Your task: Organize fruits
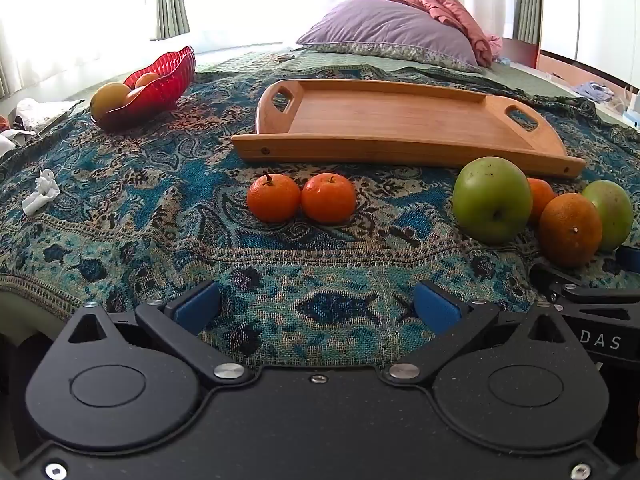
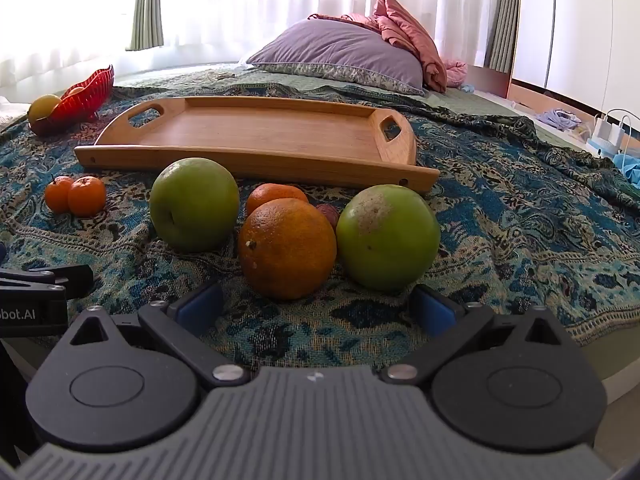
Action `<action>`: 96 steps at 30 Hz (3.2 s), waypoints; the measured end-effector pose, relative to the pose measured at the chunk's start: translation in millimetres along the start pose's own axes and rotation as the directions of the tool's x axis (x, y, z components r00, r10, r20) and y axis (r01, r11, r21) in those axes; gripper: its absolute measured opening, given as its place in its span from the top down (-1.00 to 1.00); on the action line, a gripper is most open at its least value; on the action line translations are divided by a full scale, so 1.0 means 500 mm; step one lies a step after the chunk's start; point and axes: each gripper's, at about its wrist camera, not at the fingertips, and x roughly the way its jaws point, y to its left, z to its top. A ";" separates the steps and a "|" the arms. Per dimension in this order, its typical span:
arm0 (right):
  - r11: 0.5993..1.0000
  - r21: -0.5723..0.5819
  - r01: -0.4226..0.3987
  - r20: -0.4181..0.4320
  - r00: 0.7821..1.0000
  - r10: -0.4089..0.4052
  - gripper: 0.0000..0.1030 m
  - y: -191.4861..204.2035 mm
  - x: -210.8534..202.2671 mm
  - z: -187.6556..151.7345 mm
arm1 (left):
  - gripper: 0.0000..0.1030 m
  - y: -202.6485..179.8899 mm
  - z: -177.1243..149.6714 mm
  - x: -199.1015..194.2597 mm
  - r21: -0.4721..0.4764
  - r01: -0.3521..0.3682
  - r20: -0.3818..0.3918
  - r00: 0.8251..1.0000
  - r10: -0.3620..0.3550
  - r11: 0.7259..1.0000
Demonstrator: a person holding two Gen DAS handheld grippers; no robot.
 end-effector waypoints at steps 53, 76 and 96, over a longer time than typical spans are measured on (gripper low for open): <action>1.000 -0.006 0.008 -0.001 1.000 -0.008 -1.00 0.006 -0.001 0.000 | -1.00 0.001 0.000 0.002 0.000 0.001 -0.012 1.000 -0.001 1.000; 1.000 -0.007 0.009 0.000 1.000 -0.009 -1.00 0.006 -0.001 -0.001 | -1.00 0.000 0.001 0.003 0.001 0.000 -0.013 1.000 0.000 1.000; 0.996 0.033 0.077 0.066 0.995 -0.079 -1.00 0.015 -0.001 -0.016 | -1.00 0.031 -0.006 0.014 0.018 0.065 0.010 0.998 -0.066 0.998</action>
